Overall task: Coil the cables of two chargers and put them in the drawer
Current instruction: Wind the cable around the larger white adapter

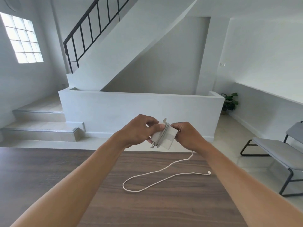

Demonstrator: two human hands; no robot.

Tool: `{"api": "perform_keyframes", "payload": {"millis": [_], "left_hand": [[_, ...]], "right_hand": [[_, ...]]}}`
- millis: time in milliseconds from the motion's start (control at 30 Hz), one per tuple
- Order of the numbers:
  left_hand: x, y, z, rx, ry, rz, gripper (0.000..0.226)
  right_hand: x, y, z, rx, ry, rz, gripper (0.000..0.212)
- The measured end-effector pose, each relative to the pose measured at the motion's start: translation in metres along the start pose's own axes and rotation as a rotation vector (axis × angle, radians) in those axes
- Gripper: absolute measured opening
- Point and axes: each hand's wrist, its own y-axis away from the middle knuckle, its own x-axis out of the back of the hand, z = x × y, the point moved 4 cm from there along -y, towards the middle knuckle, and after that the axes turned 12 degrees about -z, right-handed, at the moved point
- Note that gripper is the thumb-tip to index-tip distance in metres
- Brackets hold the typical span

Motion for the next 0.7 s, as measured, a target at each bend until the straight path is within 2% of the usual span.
{"api": "perform_keyframes", "payload": {"millis": [100, 200, 267, 367, 533, 700], "left_hand": [[0.002, 0.003, -0.009, 0.036, 0.043, -0.048, 0.025], [0.000, 0.006, -0.016, 0.055, 0.012, -0.102, 0.022], [-0.001, 0.006, -0.021, 0.084, -0.032, -0.077, 0.023], [0.003, 0.004, -0.030, 0.124, -0.077, 0.047, 0.027], [0.002, 0.001, -0.033, 0.139, 0.089, 0.225, 0.031], [0.007, -0.003, -0.029, 0.150, 0.265, 0.334, 0.029]], "right_hand": [[0.009, -0.002, -0.005, -0.073, -0.124, -0.200, 0.023], [0.014, -0.002, -0.012, -0.090, -0.120, -0.322, 0.038], [0.013, -0.001, -0.017, -0.105, -0.038, -0.337, 0.037], [0.010, -0.003, -0.025, -0.103, 0.049, -0.236, 0.021], [0.002, -0.005, -0.037, 0.005, 0.300, -0.016, 0.027], [-0.014, 0.006, -0.050, 0.148, 0.304, 0.278, 0.028]]}}
